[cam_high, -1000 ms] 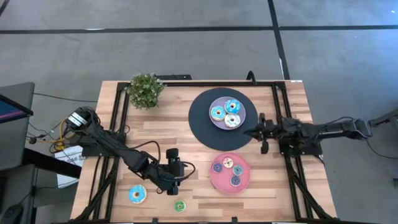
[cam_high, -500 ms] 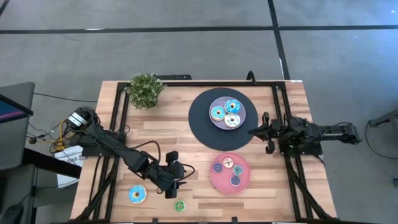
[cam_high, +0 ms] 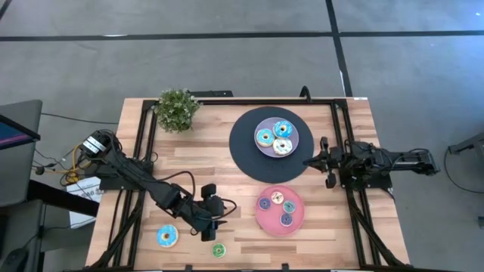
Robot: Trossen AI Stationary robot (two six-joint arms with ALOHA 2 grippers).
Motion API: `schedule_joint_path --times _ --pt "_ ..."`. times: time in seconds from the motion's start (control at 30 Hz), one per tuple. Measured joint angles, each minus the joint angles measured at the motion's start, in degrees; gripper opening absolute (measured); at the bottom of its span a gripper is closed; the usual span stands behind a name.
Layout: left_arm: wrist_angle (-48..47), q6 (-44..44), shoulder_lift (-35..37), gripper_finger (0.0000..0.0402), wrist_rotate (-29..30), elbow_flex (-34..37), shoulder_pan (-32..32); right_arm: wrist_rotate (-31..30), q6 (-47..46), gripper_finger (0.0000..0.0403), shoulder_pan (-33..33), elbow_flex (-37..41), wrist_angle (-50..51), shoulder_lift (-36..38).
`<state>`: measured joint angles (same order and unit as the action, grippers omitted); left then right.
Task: Pick & Place donuts
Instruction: Put the small green donut into the pink plate
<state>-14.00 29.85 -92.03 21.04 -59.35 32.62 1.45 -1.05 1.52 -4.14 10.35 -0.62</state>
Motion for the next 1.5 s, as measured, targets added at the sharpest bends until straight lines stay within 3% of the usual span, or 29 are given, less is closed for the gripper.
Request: schedule_joint_path --times 0.33,0.83,1.2,1.33,1.5 --pt "0.0 -3.5 0.0 0.0222 0.2 0.0 -0.2 -0.2 4.1 0.0 0.0 0.0 0.0 -0.1" --pt "-0.7 -5.9 0.0 0.0311 -4.1 0.0 -0.7 -0.2 4.1 0.0 0.0 0.0 0.0 -0.1" --pt "-5.0 14.2 0.0 0.0313 -0.4 -2.7 4.0 -0.2 4.1 0.0 0.0 0.0 0.0 -0.1" --pt "-8.8 18.0 0.0 0.0313 4.9 -4.4 5.0 -0.2 4.1 0.0 0.0 0.0 0.0 -0.1" --pt "-10.0 19.4 -3.8 0.0313 4.4 -8.6 4.6 -0.2 4.1 0.0 0.0 0.0 0.0 -0.1"
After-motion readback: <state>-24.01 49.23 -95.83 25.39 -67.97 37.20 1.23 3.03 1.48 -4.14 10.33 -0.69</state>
